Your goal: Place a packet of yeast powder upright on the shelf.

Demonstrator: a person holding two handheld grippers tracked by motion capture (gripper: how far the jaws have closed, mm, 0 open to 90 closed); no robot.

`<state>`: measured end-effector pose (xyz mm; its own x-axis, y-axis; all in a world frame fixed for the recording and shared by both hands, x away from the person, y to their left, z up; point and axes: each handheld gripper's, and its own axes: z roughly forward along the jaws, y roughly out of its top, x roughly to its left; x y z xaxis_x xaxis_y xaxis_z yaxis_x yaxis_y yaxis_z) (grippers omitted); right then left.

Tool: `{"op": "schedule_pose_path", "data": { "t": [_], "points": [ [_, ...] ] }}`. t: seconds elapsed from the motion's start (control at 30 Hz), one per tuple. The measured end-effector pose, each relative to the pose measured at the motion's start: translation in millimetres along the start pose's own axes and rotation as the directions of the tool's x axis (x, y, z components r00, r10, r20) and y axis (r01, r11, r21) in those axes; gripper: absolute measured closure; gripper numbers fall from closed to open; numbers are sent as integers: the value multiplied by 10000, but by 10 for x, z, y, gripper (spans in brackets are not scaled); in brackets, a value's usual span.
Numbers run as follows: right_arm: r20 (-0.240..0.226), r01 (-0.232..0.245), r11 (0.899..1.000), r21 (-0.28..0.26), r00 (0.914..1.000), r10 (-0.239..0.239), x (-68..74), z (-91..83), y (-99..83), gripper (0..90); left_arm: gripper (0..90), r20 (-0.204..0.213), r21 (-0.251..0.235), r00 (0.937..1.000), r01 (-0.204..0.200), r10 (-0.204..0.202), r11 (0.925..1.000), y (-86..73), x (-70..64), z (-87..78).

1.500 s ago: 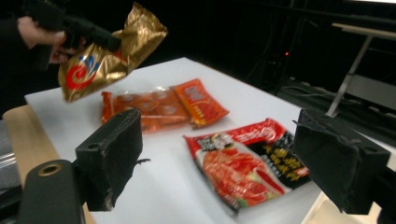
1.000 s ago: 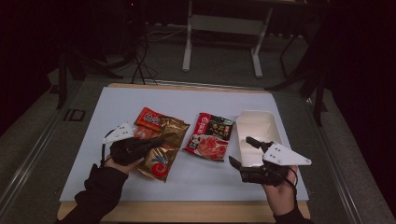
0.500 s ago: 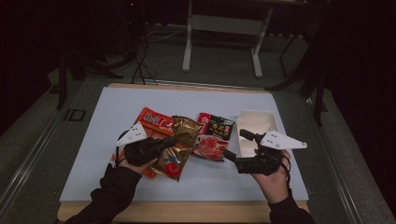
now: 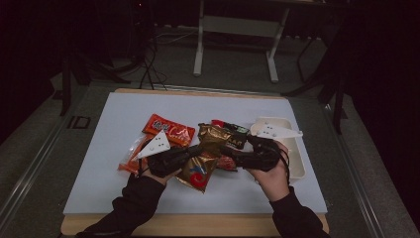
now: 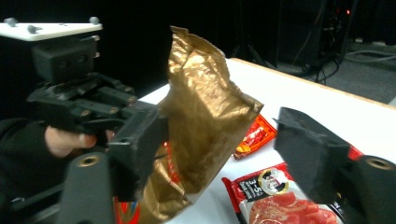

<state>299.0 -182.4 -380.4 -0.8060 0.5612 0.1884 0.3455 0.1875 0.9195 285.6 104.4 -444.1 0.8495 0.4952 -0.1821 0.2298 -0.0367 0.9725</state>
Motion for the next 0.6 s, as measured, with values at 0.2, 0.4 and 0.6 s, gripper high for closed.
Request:
{"op": "schedule_pose_path", "data": {
  "t": [0.2, 0.4, 0.6],
  "points": [
    [-267, 30, 9996, 290, 9996, -23, -40, 49, 2, 622, 885, 50, 47, 10000, -15, 15, 10000, -56, -6, 48],
    [-756, 238, 9970, 735, 9970, -182, -69, 35, 34, 850, 878, 443, 509, 9977, 490, -512, 9975, -104, 62, 72],
    [-1264, 407, 9951, 905, 9915, -291, -38, 8, 75, 878, 871, 728, 699, 9959, 479, -530, 9964, -100, 58, 73]
  ]
}}
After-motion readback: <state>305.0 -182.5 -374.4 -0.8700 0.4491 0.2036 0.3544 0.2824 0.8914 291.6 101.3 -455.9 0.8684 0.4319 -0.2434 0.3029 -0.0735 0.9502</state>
